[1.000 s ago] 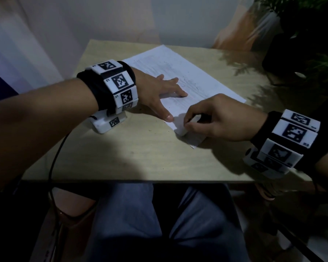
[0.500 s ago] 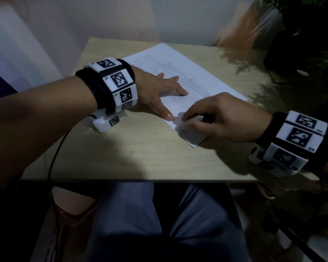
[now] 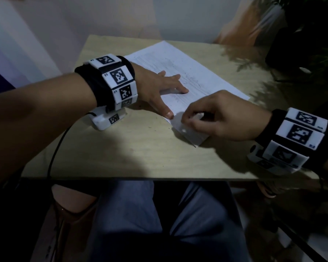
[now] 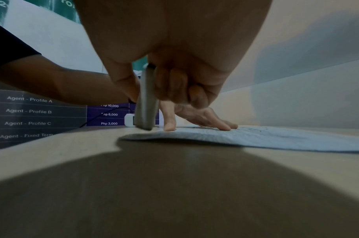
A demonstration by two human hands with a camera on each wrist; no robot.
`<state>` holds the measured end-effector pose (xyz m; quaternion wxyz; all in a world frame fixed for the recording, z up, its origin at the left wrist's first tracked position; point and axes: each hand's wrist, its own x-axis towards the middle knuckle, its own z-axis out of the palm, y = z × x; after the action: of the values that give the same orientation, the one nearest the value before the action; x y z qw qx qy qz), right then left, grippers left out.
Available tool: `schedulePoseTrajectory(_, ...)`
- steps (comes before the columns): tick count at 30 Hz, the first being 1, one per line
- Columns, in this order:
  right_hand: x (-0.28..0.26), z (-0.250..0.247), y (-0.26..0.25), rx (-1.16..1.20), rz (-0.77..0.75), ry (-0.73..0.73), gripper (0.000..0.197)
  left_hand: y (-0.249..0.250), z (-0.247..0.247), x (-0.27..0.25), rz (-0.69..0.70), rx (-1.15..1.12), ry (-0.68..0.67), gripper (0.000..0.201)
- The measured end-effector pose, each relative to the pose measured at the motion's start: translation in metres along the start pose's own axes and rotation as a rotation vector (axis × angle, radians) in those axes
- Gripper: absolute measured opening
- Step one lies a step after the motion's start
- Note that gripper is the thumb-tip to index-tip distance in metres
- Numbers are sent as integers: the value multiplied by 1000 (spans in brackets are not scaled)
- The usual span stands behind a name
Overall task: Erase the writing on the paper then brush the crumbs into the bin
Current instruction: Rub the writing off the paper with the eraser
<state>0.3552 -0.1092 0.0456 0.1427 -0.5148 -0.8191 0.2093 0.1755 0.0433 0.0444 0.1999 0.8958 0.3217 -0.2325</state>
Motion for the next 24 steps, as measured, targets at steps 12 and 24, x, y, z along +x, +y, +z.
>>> schedulePoseTrajectory(12, -18, -1, -3, -142, -30, -153, 27, -2, 0, -1, 9, -16, 1, 96)
schedulePoseTrajectory(24, 23, 0, -9, -253, -2, -93, 42, -6, 2, 6, 28, -15, -27, 106)
